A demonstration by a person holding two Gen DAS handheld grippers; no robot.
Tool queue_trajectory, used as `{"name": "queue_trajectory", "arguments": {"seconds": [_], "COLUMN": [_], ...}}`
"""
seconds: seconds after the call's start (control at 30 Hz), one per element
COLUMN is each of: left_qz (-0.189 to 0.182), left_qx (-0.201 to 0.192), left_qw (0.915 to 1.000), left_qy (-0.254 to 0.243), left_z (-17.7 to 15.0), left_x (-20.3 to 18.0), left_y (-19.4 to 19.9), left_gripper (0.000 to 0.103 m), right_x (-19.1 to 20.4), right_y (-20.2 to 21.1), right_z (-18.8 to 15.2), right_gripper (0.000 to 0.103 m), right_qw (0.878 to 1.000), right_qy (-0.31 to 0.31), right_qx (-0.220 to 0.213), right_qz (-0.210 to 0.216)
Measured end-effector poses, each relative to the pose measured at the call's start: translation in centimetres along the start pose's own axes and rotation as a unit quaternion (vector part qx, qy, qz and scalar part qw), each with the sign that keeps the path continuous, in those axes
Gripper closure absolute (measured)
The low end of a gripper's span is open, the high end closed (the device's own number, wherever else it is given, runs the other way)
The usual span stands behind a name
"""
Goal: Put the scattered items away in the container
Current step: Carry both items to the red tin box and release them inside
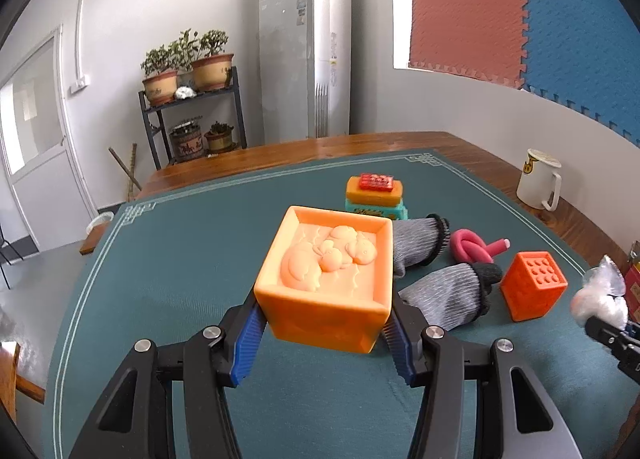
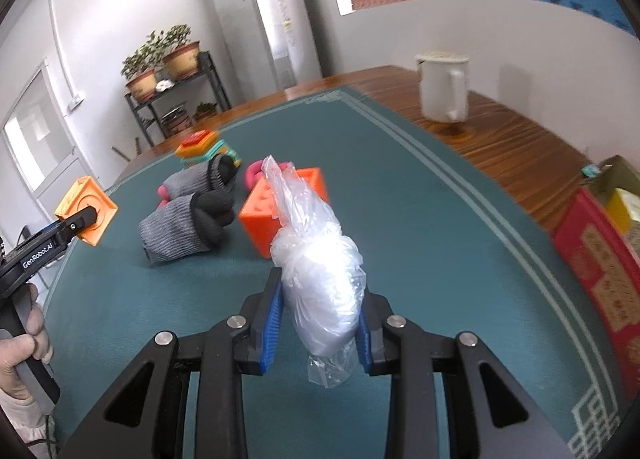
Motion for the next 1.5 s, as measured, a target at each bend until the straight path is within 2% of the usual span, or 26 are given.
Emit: {"name": "queue_trajectory", "arguments": {"seconds": [0.27, 0.57, 0.8, 1.07, 1.23, 1.5], "left_qz": [-0.018, -0.076, -0.129, -0.184, -0.205, -0.237], "left_qx": [-0.017, -0.025, -0.026, -0.024, -0.02, -0.007], "left_qw": [0.9997, 0.9953, 0.9851, 0.9678, 0.9603, 0.9514], "left_qy": [-0.005, -0.054, -0.111, -0.169, -0.188, -0.197], "left_z": [1.5, 1.9, 0.8, -1.2, -2.1, -2.2], "left_x": [-3.7, -13.6, -22.8, -32.1, -35.8, -40.1], "left_y": [1.9, 4.0, 5.9, 8.0, 8.7, 8.6], "left_gripper": [0.047, 0.047, 0.047, 0.047, 0.047, 0.047], "right_x": [-3.8, -8.9, -15.0, -22.4, -25.3, -27.4], "right_y": [3.4, 7.8, 12.5, 16.7, 17.8, 17.2], "right_z": [1.0, 1.2, 1.2, 0.3, -0.6, -1.4], "right_gripper": [0.068, 0.069, 0.069, 0.069, 0.069, 0.069], "right_qw": [0.999, 0.994, 0.984, 0.968, 0.962, 0.961], "right_qy": [-0.027, -0.061, -0.093, -0.141, -0.16, -0.17], "right_qx": [-0.038, -0.077, -0.118, -0.142, -0.14, -0.131], "right_qz": [-0.025, -0.049, -0.095, -0.151, -0.169, -0.176]}}
Point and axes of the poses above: each gripper's, at about its wrist camera, not at the fingertips, and y roughly against the way its jaws point, x to its left, z to its top, the point moved 10 cm from there along -y, roughly the way its jaws point, and after that the axes turned 2 degrees about -x, right-handed, at the moved point
